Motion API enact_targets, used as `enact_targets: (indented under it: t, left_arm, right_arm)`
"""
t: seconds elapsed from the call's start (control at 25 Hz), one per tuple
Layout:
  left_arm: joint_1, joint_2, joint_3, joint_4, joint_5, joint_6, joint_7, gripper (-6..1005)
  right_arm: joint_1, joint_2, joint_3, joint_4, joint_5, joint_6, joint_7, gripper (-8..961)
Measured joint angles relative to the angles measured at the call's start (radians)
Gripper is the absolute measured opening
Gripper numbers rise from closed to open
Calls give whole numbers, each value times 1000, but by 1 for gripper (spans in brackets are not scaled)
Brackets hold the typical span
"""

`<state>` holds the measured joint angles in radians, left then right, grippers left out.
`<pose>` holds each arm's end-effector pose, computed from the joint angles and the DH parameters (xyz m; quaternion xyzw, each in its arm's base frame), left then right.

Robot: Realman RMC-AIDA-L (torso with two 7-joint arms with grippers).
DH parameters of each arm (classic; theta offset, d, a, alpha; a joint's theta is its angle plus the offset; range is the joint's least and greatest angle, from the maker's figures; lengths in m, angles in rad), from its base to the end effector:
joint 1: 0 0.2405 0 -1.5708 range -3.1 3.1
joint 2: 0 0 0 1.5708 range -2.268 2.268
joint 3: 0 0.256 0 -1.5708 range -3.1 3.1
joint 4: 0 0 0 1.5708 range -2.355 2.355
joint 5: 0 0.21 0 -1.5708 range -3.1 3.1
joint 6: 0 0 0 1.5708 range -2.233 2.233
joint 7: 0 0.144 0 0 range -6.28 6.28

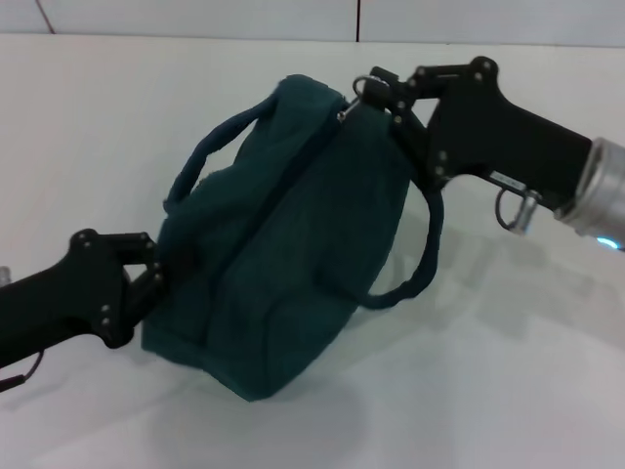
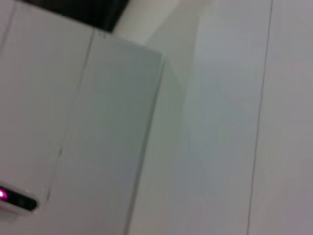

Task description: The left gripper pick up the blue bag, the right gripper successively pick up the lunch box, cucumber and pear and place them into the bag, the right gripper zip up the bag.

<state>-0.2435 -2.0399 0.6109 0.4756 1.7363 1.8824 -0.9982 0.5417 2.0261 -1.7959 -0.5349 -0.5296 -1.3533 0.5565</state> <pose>-0.3098 0.2241 0.0251 -0.8772 -0.1658 -0.4100 0.1868 0.1577 0.3350 -0.0438 -0.8610 -0.0684 0.4473 0.2323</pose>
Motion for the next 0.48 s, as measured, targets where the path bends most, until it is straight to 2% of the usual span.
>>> enact_targets:
  t: [0.24, 0.48]
  left_arm:
    - [11, 2, -27, 2, 1, -4, 7, 55]
    - [9, 7, -23, 21, 11, -8, -1, 55]
  right_arm:
    - [-76, -7, 0, -44, -11, -102, 7, 10]
    - [-103, -6, -10, -38, -14, -103, 10, 10]
